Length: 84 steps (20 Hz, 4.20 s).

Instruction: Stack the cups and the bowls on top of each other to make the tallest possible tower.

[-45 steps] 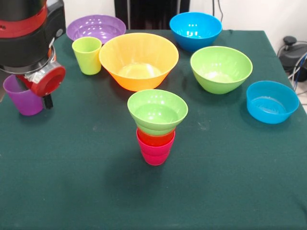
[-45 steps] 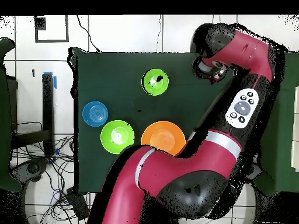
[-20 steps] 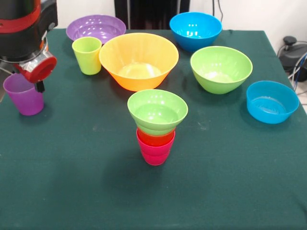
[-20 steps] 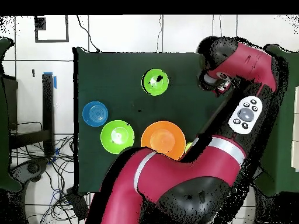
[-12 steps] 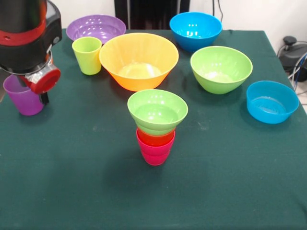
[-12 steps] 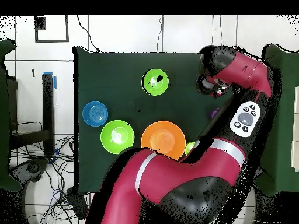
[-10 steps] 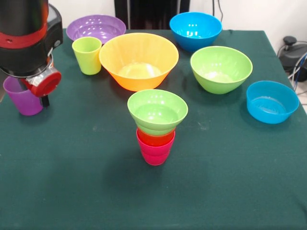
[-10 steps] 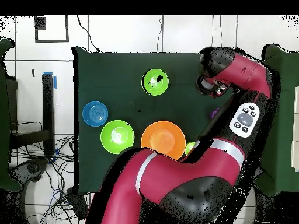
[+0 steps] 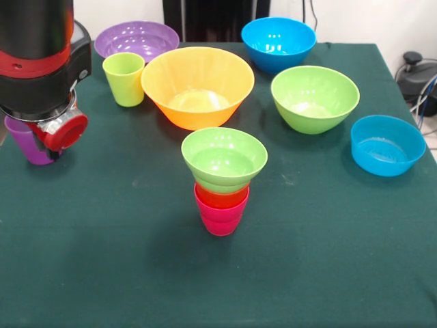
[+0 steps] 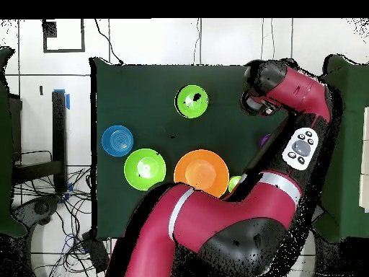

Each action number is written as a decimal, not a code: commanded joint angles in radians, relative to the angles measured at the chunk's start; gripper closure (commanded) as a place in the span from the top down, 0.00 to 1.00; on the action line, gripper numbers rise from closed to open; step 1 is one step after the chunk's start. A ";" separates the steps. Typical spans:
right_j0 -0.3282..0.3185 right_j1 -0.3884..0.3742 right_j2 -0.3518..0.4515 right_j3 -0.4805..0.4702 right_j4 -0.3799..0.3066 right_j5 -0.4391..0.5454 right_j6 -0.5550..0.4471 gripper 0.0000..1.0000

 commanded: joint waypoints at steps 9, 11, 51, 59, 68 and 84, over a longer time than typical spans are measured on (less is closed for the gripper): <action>0.018 0.035 0.099 0.000 -0.105 0.111 -0.107 0.00; 0.018 0.029 0.098 0.004 -0.104 0.116 -0.104 0.00; -0.054 0.000 0.201 0.214 -0.228 0.031 -0.141 1.00; -0.086 0.058 0.240 0.189 -0.245 -0.099 -0.131 1.00; -0.085 -0.009 0.291 0.296 -0.273 -0.317 -0.093 0.00; -0.094 -0.220 0.406 0.427 -0.257 -0.311 -0.117 0.00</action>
